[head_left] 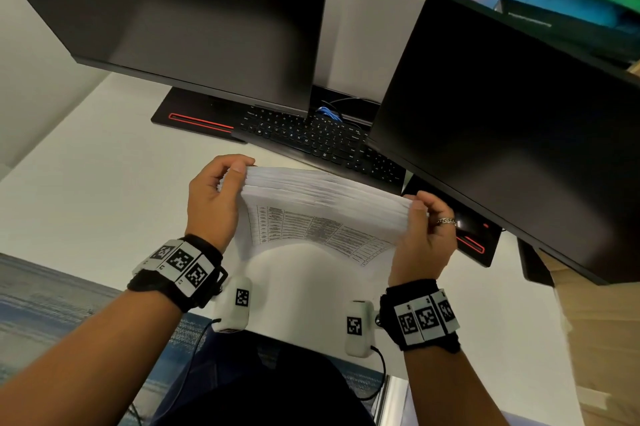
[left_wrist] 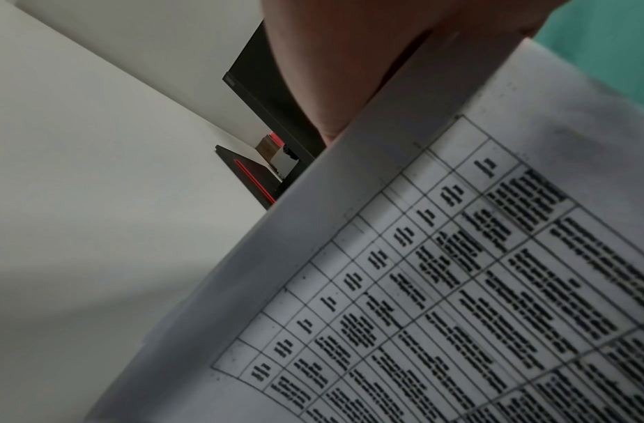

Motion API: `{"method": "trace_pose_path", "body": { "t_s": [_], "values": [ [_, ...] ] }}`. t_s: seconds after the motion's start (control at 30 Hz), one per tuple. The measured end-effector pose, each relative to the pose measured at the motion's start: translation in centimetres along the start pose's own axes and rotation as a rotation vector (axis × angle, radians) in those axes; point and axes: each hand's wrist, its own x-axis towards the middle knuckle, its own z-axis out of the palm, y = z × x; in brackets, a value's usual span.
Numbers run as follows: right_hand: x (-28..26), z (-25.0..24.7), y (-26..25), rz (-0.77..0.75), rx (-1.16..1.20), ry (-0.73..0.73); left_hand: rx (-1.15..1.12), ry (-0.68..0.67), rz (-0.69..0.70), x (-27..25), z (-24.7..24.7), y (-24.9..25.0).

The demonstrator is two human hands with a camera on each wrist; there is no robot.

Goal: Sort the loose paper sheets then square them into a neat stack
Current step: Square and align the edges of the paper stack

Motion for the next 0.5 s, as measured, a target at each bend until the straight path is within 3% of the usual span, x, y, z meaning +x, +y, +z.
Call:
{"method": "trace_pose_path", "body": {
  "t_s": [0.5],
  "values": [
    [0.36,-0.29,0.37,-0.016,-0.053,0.005,-0.023,-0.026,-0.019,-0.2,-0.01,-0.72]
  ]
}}
